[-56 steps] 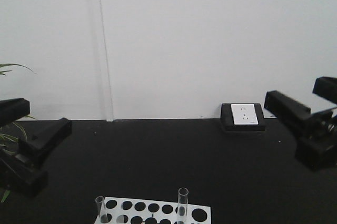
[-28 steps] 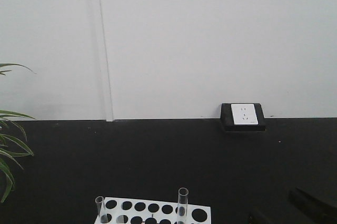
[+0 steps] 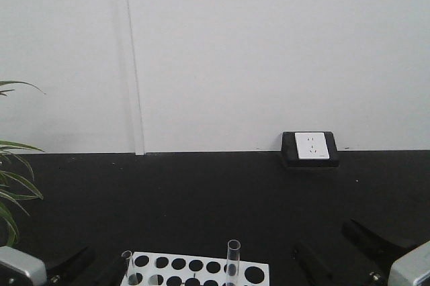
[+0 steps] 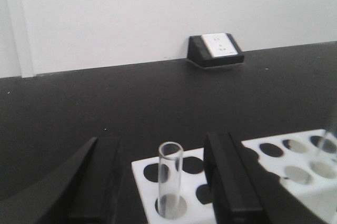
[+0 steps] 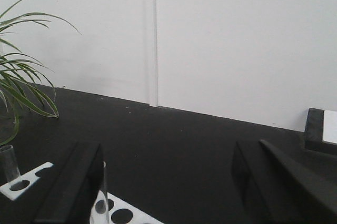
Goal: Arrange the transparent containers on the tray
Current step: 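Lower the left gripper onto a clear test tube in the rack and close, then lower the right gripper onto the other clear test tube and close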
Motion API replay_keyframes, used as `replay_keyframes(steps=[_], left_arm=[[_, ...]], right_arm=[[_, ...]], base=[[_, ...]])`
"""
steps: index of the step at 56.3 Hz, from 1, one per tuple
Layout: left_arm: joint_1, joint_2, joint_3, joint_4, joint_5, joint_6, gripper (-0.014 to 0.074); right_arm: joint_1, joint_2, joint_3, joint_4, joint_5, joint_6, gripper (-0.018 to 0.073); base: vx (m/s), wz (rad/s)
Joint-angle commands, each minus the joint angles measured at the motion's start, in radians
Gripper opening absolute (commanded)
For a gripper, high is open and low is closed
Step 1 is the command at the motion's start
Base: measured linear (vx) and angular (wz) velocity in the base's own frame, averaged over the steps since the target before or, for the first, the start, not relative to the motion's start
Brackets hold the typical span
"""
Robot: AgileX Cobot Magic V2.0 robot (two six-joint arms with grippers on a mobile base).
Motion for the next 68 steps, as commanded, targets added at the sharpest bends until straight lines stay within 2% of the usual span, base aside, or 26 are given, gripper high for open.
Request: replay_keyframes(steps=[1,7,28,33,38,51,59,68], left_arm=[[-0.007,0.041,-0.056,0.020,-0.091,-0.003,0.0460],[-0.007,0.089,-0.081,0.062,-0.090,-0.003,0.0460],[-0.006,0.176,-0.161,0.053,-0.087,-0.002,0.0460],[-0.006,0.212,-0.183,0.052,-0.096,-0.002,0.0416],[-0.006,0.216,-0.183,0.052,-0.096,-0.002,0.0326],[-0.006,0.214,-0.183,0.049,-0.097,-0.003,-0.0010],[-0.006,0.170,-0.183,0.052,-0.079,-0.003,-0.0006],[-0.006,0.017,-0.184,0.052,-0.041,-0.003,-0.0004]], right_arm=[[0.000,-0.008,-0.034,-0.006,-0.094,0.000,0.0557],[-0.001,-0.008,-0.034,-0.006,-0.095,0.000,0.0557],[-0.002,-0.008,-0.034,-0.006,-0.095,0.000,0.0557],[-0.002,-0.008,-0.034,-0.006,-0.095,0.000,0.0557],[-0.002,-0.008,-0.034,-0.006,-0.095,0.000,0.0557],[-0.002,-0.008,-0.034,-0.006,-0.095,0.000,0.0557],[-0.002,-0.008,-0.034,-0.006,-0.094,0.000,0.0557],[-0.002,-0.008,-0.034,-0.015,-0.068,0.000,0.0557]], base=[[0.00,0.00],[0.00,0.00],[0.00,0.00],[0.00,0.00],[0.00,0.00],[0.00,0.00],[0.00,0.00],[0.00,0.00]])
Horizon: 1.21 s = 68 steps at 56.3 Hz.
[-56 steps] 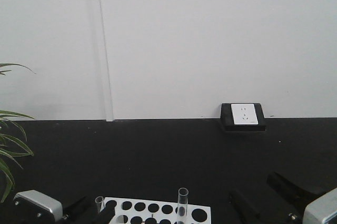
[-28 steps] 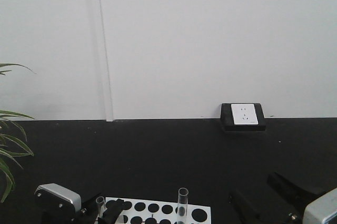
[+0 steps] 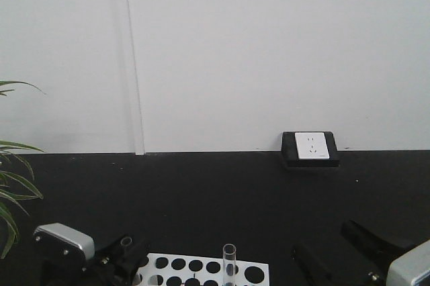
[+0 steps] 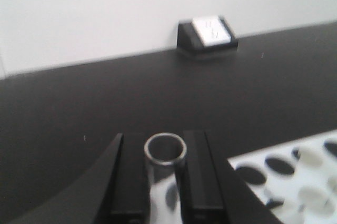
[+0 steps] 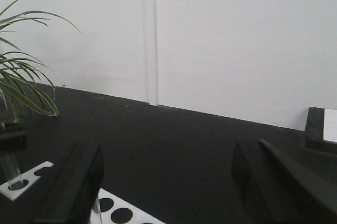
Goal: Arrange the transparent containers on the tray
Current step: 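Lower the right gripper onto the other clear test tube and close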
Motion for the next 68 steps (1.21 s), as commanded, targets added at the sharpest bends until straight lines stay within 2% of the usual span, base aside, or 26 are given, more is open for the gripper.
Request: replay_keyframes(steps=[1,7,17,25,41,60,64,68], left_arm=[[-0.006,-0.139,-0.026,-0.010,-0.067,-0.004,-0.0003],[-0.006,-0.283,-0.080,-0.006,0.069,0.003,-0.0003],[-0.006,-0.469,-0.258,0.000,0.416,0.148,-0.0001],[-0.006,-0.555,-0.369,0.000,0.582,0.179,-0.0001],[-0.006,-0.625,-0.402,0.000,0.635,0.179,-0.0001],[-0.006,-0.625,-0.402,-0.009,0.658,0.179,-0.0001],[-0.006,-0.625,-0.402,-0.009,0.658,0.179,-0.0001],[-0.006,-0.625,-0.402,-0.009,0.658,0.179,-0.0001]], right_arm=[[-0.002,-0.011,-0.034,-0.017,-0.061,0.000,0.0557],[-0.002,-0.007,-0.034,-0.082,-0.030,0.000,0.0557],[-0.002,0.057,-0.034,-0.220,-0.040,0.008,0.0557],[-0.002,0.175,-0.070,-0.291,-0.085,0.064,0.0557],[-0.002,0.448,-0.216,-0.438,-0.282,0.190,0.0557],[-0.002,0.608,-0.371,-0.442,-0.304,0.213,0.0548],[-0.002,0.626,-0.383,-0.443,-0.305,0.214,0.0511],[-0.002,0.632,-0.383,-0.444,-0.315,0.214,0.0413]], base=[[0.00,0.00],[0.00,0.00],[0.00,0.00],[0.00,0.00],[0.00,0.00],[0.00,0.00],[0.00,0.00],[0.00,0.00]])
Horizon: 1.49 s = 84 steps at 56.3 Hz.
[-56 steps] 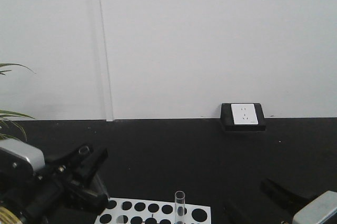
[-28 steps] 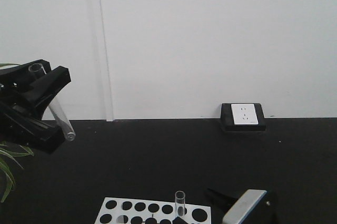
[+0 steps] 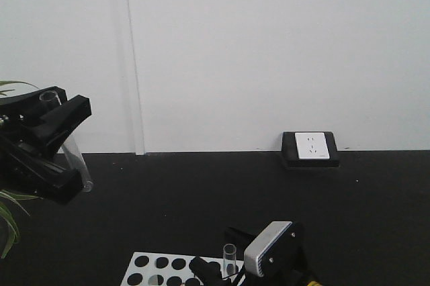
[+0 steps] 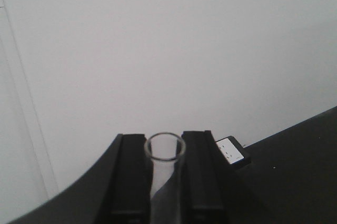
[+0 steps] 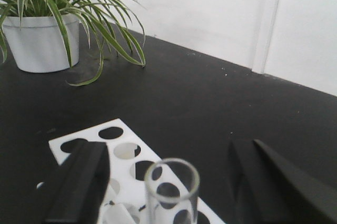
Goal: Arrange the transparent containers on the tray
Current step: 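Lower the right gripper onto the other clear test tube and close, then lift both held test tubes up out of the rack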
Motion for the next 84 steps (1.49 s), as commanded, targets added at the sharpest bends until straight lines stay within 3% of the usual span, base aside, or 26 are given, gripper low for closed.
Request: replay_keyframes(steps=[1,12,14,29,35,48,58,67,84], left_arm=[[-0.006,-0.017,-0.039,-0.009,-0.080,-0.001,-0.0001],[-0.006,-0.017,-0.039,-0.009,-0.079,-0.001,-0.0001],[-0.006,-0.017,-0.039,-0.009,-0.077,-0.001,-0.0001],[-0.006,-0.015,-0.039,-0.009,-0.065,-0.001,-0.0001],[-0.006,-0.015,-0.039,-0.009,-0.031,-0.001,-0.0001],[-0.006,-0.022,-0.039,-0.009,0.093,-0.001,-0.0001],[-0.006,-0.083,-0.024,-0.009,0.284,-0.029,-0.0001],[-0.006,-0.222,0.077,-0.010,0.316,-0.040,-0.0001],[-0.006,-0.405,0.253,-0.009,0.314,-0.091,-0.0001]], right_arm=[[-0.002,-0.034,-0.029,0.002,-0.097,-0.002,0.0391],[-0.002,-0.034,-0.029,0.002,-0.125,0.002,0.0020],[-0.002,-0.034,-0.029,0.002,-0.130,0.005,-0.0015],[-0.002,-0.101,-0.033,0.003,-0.110,0.015,-0.0012],[-0.002,-0.200,-0.060,-0.001,-0.012,0.058,-0.0012],[-0.002,-0.526,-0.126,-0.038,0.409,0.188,-0.0012],[0.000,-0.778,-0.125,-0.069,0.723,0.231,-0.0012],[0.001,-0.962,-0.117,-0.054,1.014,0.286,-0.0011],[0.001,-1.182,0.047,-0.033,1.027,0.286,-0.0011]], base=[[0.00,0.00],[0.00,0.00],[0.00,0.00],[0.00,0.00],[0.00,0.00],[0.00,0.00],[0.00,0.00],[0.00,0.00],[0.00,0.00]])
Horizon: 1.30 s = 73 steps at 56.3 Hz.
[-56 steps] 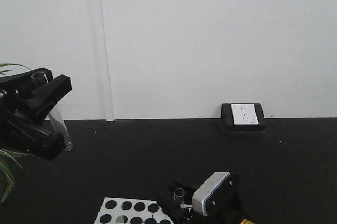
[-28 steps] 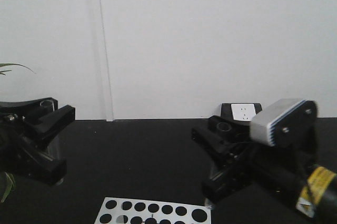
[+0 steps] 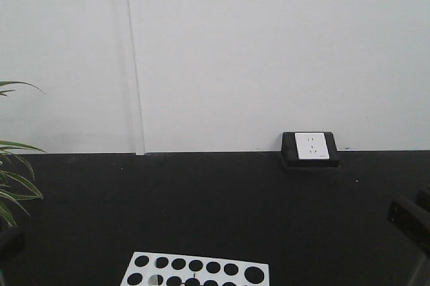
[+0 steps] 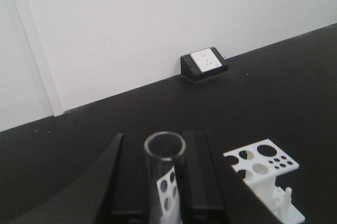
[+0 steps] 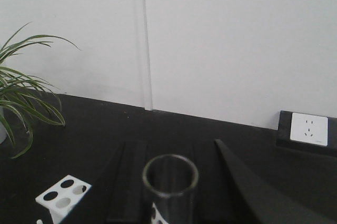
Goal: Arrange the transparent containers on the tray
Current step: 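Lift both held test tubes up out of the rack, then drive the base to the counter with the yellow tray, holding both tubes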
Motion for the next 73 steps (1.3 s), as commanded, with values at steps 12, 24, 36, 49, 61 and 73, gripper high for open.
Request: replay_keyframes(steps=[12,24,36,49,61,73], left_arm=[[-0.006,-0.015,-0.012,-0.009,-0.089,-0.014,-0.0001],[-0.006,-0.015,-0.012,-0.009,-0.082,-0.013,-0.0001],[-0.006,-0.015,-0.012,-0.009,-0.082,-0.013,-0.0001],[-0.006,-0.015,-0.012,-0.009,-0.082,-0.013,-0.0001],[-0.006,-0.015,-0.012,-0.009,-0.082,-0.013,-0.0001],[-0.006,-0.015,-0.012,-0.009,-0.082,-0.013,-0.0001]], right_arm=[[0.000,-0.028,-0.007,-0.006,-0.069,-0.002,-0.0011],[0.000,-0.028,-0.007,-0.006,-0.066,-0.002,-0.0011],[0.000,-0.028,-0.007,-0.006,-0.064,-0.002,-0.0011],[0.000,-0.028,-0.007,-0.006,-0.064,-0.002,-0.0011],[0.000,-0.028,-0.007,-0.006,-0.064,-0.002,-0.0011],[0.000,-0.028,-0.007,-0.006,-0.064,-0.002,-0.0011]], base=[[0.00,0.00],[0.00,0.00],[0.00,0.00],[0.00,0.00],[0.00,-0.01],[-0.04,0.02]])
